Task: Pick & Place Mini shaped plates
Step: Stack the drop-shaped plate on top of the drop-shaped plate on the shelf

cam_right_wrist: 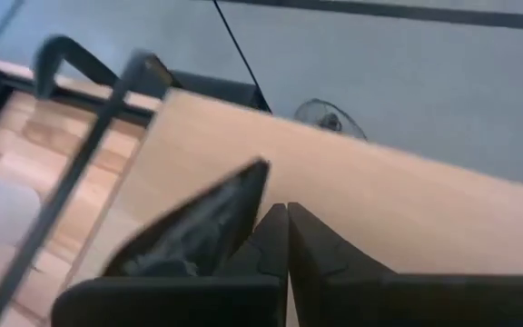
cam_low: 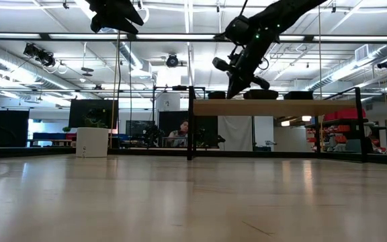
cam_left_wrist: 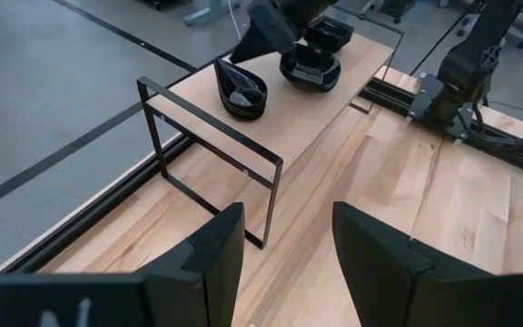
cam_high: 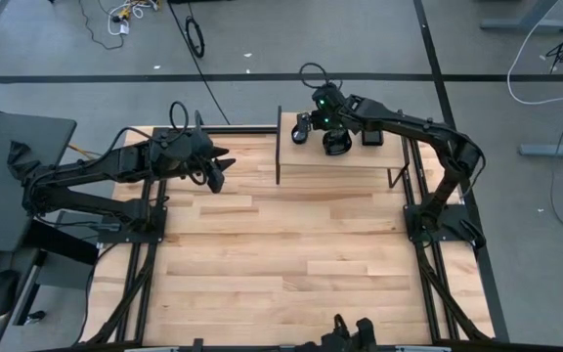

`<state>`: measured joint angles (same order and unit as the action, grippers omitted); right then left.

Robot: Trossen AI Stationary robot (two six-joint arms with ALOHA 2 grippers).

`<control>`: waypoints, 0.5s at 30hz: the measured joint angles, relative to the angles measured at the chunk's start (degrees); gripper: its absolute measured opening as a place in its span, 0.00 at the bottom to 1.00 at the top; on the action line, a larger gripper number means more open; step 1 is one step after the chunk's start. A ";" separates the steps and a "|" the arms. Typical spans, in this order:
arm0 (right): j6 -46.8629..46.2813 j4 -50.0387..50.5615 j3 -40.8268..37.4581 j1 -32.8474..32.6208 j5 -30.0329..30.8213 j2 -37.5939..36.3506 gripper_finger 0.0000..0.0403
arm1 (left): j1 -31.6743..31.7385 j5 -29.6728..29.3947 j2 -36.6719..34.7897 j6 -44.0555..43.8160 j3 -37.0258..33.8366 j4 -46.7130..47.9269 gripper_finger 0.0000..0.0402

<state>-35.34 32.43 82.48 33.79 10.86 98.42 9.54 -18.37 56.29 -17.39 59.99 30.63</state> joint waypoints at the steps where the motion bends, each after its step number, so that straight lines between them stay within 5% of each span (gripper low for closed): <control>1: 0.01 -0.95 0.00 0.35 -0.32 0.16 0.01 | 0.00 0.00 -0.02 0.00 0.00 0.00 0.43; 15: 4.81 -5.99 0.00 2.75 -6.41 1.54 0.01 | -0.02 0.09 -0.02 -0.02 0.00 0.02 0.43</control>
<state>-30.53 26.44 82.48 36.53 4.45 99.96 9.52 -18.28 56.27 -17.41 59.99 30.65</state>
